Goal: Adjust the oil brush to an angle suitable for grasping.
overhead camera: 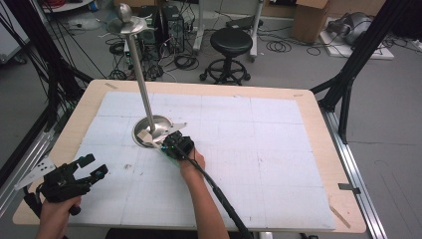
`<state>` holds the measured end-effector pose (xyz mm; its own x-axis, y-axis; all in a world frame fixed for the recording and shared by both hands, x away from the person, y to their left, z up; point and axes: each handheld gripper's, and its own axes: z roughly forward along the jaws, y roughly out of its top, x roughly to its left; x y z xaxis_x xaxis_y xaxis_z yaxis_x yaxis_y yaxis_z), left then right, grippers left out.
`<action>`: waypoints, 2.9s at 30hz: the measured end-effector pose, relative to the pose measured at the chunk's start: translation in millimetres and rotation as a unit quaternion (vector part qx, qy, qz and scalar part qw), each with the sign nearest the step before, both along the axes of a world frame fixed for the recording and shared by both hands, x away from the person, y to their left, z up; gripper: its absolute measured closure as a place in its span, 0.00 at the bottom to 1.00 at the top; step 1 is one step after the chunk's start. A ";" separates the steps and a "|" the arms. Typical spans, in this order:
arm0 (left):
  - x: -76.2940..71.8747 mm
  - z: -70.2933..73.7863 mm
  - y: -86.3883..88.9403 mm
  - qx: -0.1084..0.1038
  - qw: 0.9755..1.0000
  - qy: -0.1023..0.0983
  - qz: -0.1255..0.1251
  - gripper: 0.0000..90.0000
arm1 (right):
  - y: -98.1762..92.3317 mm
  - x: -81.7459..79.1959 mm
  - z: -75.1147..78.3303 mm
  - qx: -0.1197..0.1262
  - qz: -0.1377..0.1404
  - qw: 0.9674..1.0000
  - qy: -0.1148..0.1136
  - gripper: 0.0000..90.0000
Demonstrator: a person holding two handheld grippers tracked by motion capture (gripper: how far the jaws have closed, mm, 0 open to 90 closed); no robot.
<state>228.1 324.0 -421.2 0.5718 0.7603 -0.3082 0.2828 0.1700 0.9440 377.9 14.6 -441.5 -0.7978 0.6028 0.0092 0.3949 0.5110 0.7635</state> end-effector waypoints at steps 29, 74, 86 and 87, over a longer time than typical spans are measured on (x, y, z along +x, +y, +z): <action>16.9 0.6 -14.9 0.074 0.995 0.011 -0.061 0.82 | -103.3 -47.3 37.0 0.013 0.021 1.000 -0.010 0.99; 114.1 -15.6 -109.0 0.327 0.928 0.132 -0.119 1.00 | -305.3 -146.2 41.0 0.138 -0.176 0.969 -0.102 0.48; 78.9 -18.0 -86.9 0.307 0.936 0.120 -0.120 1.00 | -303.9 -146.6 40.9 0.138 -0.176 0.970 -0.101 0.48; 76.8 -18.1 -86.0 0.306 0.937 0.120 -0.118 1.00 | -303.6 -146.5 40.7 0.138 -0.175 0.970 -0.100 0.48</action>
<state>304.9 238.0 -439.2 0.7159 0.6982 0.0034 0.4610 -0.4764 0.7487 231.3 -289.1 -400.8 -0.5466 0.8341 0.0745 0.3375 0.1380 0.9311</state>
